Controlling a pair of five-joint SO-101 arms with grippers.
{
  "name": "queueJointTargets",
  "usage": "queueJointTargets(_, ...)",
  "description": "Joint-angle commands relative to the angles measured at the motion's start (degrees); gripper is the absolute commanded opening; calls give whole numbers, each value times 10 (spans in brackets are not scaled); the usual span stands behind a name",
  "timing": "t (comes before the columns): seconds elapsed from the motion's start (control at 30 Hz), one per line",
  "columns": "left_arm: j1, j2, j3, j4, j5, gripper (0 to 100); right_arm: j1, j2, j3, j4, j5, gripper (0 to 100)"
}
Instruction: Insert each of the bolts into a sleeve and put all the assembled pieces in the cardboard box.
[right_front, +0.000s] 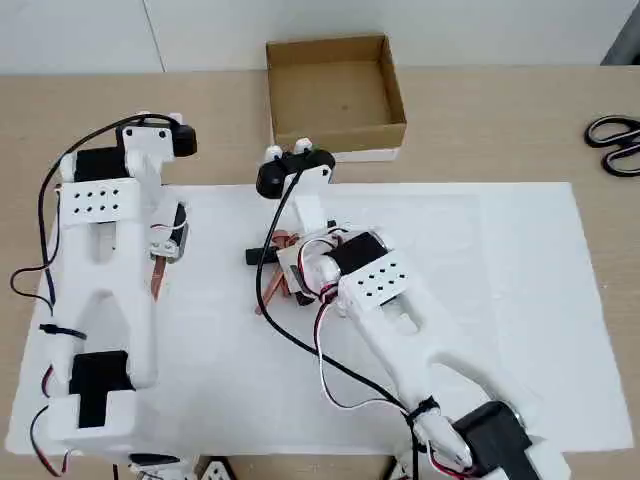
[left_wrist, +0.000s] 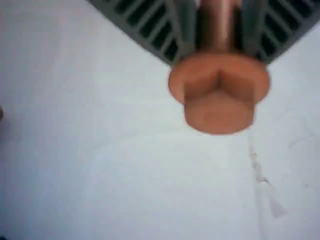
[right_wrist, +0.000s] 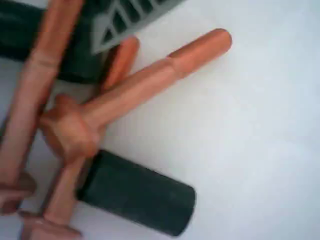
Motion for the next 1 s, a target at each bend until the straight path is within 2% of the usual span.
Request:
queueJointTargets(0.0,-3,-29,-2,8,-4,6,31,-2,-29,-13,16,151)
queueJointTargets(0.43,-3,-31,12,7,-4,6,39,-2,-29,71,220,151)
queueJointTargets(0.97,-1,-31,13,7,-4,6,37,7,-30,75,393,153)
